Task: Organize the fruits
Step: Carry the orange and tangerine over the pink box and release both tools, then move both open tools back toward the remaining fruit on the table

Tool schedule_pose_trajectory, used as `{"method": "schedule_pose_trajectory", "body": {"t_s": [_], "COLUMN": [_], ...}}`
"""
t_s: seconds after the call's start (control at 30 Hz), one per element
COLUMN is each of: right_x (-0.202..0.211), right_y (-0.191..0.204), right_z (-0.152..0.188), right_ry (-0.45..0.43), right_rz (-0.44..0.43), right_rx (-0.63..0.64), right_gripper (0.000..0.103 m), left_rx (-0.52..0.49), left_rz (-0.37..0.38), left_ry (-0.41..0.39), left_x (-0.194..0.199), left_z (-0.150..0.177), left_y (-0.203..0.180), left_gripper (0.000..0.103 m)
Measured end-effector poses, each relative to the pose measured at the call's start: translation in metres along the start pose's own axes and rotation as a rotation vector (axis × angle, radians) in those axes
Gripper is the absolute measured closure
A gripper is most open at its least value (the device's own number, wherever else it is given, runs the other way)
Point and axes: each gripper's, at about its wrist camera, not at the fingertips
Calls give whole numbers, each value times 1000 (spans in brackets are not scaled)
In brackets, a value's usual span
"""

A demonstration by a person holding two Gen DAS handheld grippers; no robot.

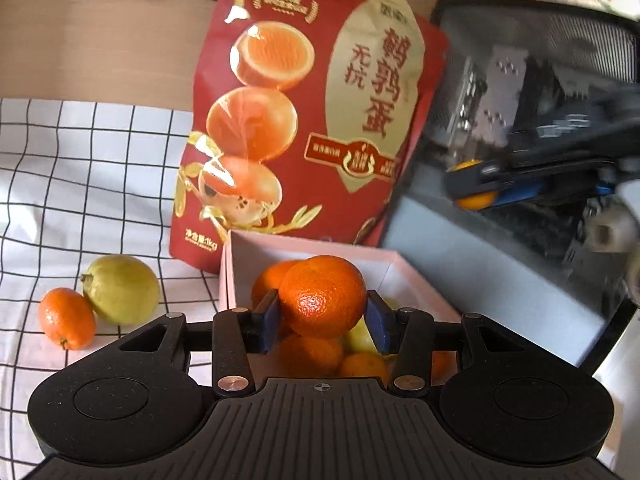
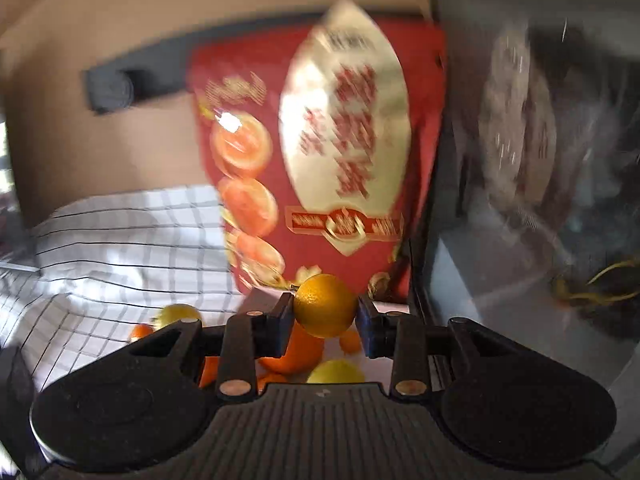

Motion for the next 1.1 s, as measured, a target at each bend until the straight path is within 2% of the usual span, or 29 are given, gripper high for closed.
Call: {"method": "schedule_pose_trajectory", "body": {"t_s": [0.13, 0.2, 0.43, 0.6, 0.8, 0.87, 1.0, 1.07, 1.1], "right_x": [-41, -51, -69, -78, -91, -92, -85, -78, -75], "right_y": [-16, -24, -28, -26, -19, -17, -12, -3, 3], "right_z": [4, 10, 12, 11, 10, 11, 14, 16, 17], "right_ry": [134, 172, 180, 199, 181, 172, 144, 134, 133], "right_rz": [22, 14, 60, 59, 80, 70, 58, 53, 44], "right_rx": [-109, -146, -138, -135, -99, -98, -78, -41, -20], "right_gripper": [71, 71, 71, 71, 69, 55, 54, 54, 54], "left_rx": [-43, -73, -144, -89, 4, 42, 182, 243, 254], "left_rz": [35, 54, 54, 65, -47, -92, -246, -314, -344], "left_ry": [22, 36, 117, 24, -83, -112, -207, -210, -181], "left_x": [-2, -4, -13, 2, 18, 24, 52, 61, 62], "left_z": [3, 3, 12, 3, -5, -12, -24, -25, -25], "left_y": [-9, -14, -25, -15, 8, 20, 68, 96, 111], "left_gripper": [53, 53, 52, 52, 52, 52, 52, 52, 52]}}
Point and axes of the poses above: each gripper's, at about its wrist camera, not at the fingertips, and x roughly against the way its jaws point, y to its left, z to its underside, and after that the axes turned 10 degrees about -x, right-handed
